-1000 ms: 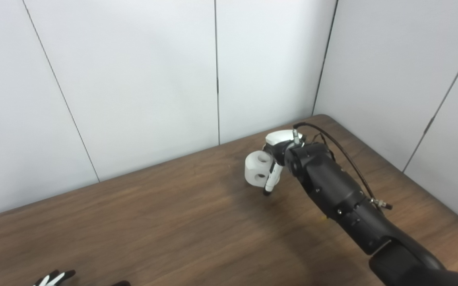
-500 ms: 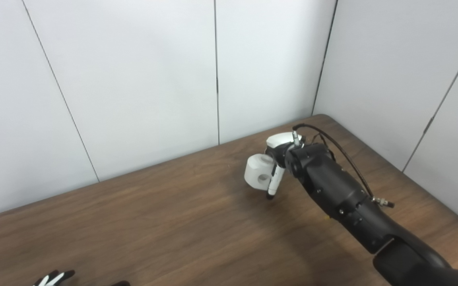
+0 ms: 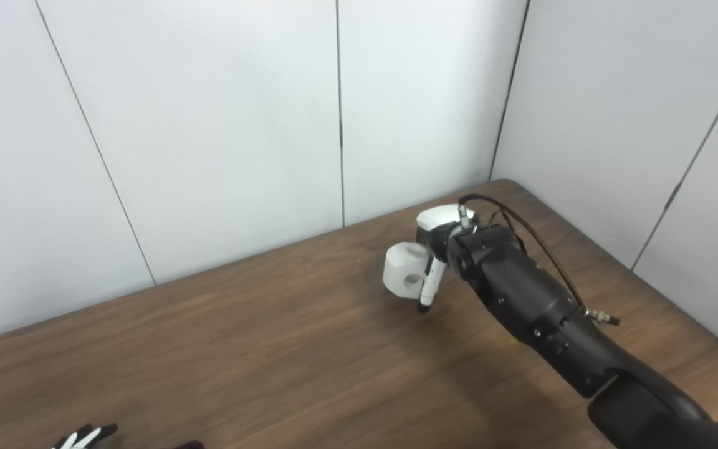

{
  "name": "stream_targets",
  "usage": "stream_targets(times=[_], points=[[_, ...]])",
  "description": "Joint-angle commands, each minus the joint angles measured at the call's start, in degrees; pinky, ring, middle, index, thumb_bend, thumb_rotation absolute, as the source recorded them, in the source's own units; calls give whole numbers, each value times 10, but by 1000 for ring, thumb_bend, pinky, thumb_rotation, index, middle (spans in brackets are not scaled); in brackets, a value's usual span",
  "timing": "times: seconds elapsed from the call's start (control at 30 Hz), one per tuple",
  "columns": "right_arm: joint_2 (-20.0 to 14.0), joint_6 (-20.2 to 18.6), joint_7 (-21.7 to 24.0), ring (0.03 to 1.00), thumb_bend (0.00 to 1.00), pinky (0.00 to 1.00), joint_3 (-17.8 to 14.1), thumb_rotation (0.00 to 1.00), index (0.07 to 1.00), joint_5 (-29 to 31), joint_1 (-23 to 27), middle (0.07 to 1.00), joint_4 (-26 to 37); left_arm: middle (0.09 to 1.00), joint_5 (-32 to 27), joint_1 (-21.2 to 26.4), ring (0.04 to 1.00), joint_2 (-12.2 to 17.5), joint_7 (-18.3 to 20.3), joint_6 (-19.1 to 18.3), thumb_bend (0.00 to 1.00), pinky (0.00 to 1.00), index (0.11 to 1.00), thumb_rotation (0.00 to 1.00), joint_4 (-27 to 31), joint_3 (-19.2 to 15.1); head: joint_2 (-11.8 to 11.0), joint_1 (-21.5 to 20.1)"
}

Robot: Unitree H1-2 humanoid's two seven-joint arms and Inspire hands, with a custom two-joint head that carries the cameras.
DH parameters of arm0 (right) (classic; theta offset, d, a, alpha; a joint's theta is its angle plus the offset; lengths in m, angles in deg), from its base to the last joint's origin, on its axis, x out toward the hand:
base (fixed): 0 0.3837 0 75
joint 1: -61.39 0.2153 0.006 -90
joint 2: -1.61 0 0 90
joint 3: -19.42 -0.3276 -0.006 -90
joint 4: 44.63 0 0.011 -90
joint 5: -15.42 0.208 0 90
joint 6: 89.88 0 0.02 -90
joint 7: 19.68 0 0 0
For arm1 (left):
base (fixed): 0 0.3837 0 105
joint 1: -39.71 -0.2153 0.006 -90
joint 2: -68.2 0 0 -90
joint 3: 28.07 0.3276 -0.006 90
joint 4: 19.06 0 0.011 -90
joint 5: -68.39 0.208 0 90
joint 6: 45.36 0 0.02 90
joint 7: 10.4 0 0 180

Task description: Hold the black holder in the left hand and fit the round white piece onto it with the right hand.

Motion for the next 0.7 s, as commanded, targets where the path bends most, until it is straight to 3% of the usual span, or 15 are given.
stream_targets(times=[0.0, 0.5, 0.67], points=[[-21, 4, -27, 485, 942, 403, -10, 303, 552, 7, 17, 533, 19, 892, 1, -3, 978, 7, 5, -7, 512, 1000, 482, 32, 1, 0, 0, 0], [-34, 15, -96, 449, 934, 376, -12, 244, 488, 53, 7, 495, 25, 884, 5, 1, 972, 6, 1, -1, 513, 999, 482, 32, -7, 3, -1, 5], [-33, 10, -101, 463, 917, 381, -19, 214, 558, 74, 6, 521, 45, 884, 10, 6, 973, 0, 3, -11, 513, 995, 482, 32, -8, 6, -3, 16]])
